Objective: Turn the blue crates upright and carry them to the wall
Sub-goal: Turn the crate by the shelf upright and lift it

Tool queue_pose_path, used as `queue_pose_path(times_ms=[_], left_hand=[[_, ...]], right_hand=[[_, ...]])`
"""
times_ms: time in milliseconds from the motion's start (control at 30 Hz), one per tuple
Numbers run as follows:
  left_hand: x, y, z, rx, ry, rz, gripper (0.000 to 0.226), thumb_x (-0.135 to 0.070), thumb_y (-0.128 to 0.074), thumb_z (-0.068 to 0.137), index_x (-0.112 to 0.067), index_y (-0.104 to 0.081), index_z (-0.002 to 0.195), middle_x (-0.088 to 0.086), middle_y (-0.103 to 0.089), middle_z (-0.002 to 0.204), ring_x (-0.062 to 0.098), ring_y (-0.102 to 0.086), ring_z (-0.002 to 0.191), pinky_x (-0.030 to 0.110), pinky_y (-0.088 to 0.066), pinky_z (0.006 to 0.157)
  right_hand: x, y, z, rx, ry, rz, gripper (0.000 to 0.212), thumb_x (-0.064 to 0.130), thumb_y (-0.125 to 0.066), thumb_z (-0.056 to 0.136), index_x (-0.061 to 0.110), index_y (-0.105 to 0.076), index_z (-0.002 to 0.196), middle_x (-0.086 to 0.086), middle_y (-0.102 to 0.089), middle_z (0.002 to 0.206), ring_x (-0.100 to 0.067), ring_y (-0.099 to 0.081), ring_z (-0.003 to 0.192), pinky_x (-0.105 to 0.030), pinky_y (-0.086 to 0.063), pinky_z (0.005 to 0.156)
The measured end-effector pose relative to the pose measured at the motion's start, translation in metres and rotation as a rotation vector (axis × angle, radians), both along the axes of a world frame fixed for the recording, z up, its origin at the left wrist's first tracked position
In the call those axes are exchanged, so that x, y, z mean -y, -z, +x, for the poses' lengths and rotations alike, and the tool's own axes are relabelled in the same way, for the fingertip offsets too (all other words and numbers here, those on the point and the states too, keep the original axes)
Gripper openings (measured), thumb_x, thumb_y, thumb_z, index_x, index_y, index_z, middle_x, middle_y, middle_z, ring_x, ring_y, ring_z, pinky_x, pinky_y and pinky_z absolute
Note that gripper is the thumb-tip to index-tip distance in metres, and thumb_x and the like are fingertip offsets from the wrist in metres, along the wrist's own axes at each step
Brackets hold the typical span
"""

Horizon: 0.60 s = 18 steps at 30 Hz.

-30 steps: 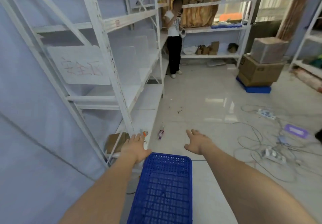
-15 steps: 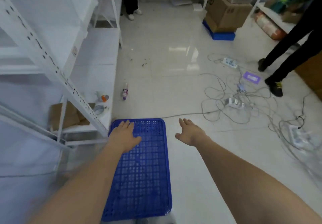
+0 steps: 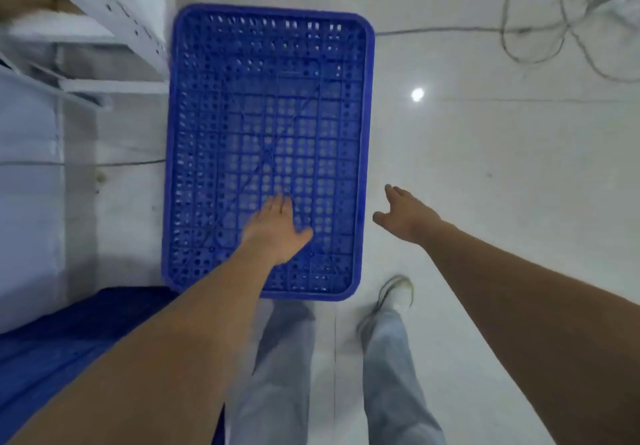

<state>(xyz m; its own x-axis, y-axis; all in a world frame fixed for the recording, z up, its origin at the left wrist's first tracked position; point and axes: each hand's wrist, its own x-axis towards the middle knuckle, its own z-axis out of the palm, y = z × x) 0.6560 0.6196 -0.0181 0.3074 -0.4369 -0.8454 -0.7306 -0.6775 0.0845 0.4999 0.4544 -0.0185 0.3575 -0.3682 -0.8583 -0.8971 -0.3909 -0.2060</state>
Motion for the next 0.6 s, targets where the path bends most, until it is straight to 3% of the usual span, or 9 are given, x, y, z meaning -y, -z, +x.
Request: queue_pose_path(times_ms=[100, 267, 367, 433, 500, 600], left_hand=[[0.003, 0.048, -0.025, 0.048, -0.054, -0.041, 0.088, -0.062, -0.033, 0.092, -0.010, 0.003, 0.153, 0.005, 0.012, 0.162, 0.021, 0.009, 0.149, 0.039, -0.013, 0.121], [0.019, 0.090, -0.059, 0.149, -0.189, -0.160, 0.100, -0.063, -0.040, 0.087, -0.002, 0.005, 0.151, 0.013, 0.014, 0.160, 0.027, 0.017, 0.147, 0.043, -0.013, 0.119], [0.029, 0.094, -0.072, 0.203, -0.266, -0.174, 0.104, -0.064, -0.042, 0.086, 0.002, 0.007, 0.150, 0.016, 0.015, 0.160, 0.030, 0.018, 0.147, 0.043, -0.010, 0.119], [0.034, 0.092, -0.074, 0.204, -0.307, -0.164, 0.105, -0.065, -0.043, 0.086, 0.002, 0.006, 0.150, 0.016, 0.015, 0.160, 0.030, 0.018, 0.147, 0.042, -0.011, 0.119], [0.042, 0.088, -0.073, 0.195, -0.338, -0.139, 0.107, -0.068, -0.043, 0.084, 0.002, 0.004, 0.150, 0.016, 0.014, 0.160, 0.031, 0.017, 0.147, 0.043, -0.013, 0.119], [0.058, 0.081, -0.071, 0.139, -0.458, -0.080, 0.114, -0.075, -0.043, 0.078, -0.001, 0.002, 0.151, 0.013, 0.011, 0.161, 0.031, 0.017, 0.147, 0.045, -0.020, 0.117]], right_hand=[[-0.007, 0.051, -0.011, 0.026, 0.161, 0.087, 0.073, 0.038, -0.044, 0.094, 0.009, -0.010, 0.152, -0.009, -0.019, 0.159, -0.027, -0.026, 0.143, -0.037, -0.028, 0.110], [-0.017, 0.099, -0.007, 0.185, 0.607, 0.272, 0.067, 0.033, -0.047, 0.094, 0.012, -0.019, 0.152, -0.007, -0.027, 0.157, -0.024, -0.033, 0.139, -0.034, -0.026, 0.112], [-0.025, 0.103, -0.001, 0.246, 0.812, 0.340, 0.052, 0.032, -0.048, 0.093, 0.008, -0.042, 0.139, -0.006, -0.053, 0.125, -0.020, -0.048, 0.106, -0.036, -0.040, 0.099], [-0.029, 0.101, 0.002, 0.268, 0.968, 0.367, 0.036, 0.032, -0.048, 0.092, 0.008, -0.055, 0.118, -0.004, -0.057, 0.104, -0.022, -0.053, 0.095, -0.040, -0.047, 0.094], [-0.029, 0.097, 0.003, 0.263, 1.097, 0.385, 0.033, 0.032, -0.046, 0.092, 0.006, -0.059, 0.107, -0.007, -0.057, 0.096, -0.022, -0.054, 0.088, -0.038, -0.048, 0.087], [-0.027, 0.091, 0.002, 0.233, 1.117, 0.387, 0.035, 0.033, -0.044, 0.092, 0.004, -0.061, 0.102, -0.010, -0.055, 0.093, -0.024, -0.051, 0.084, -0.037, -0.045, 0.079]])
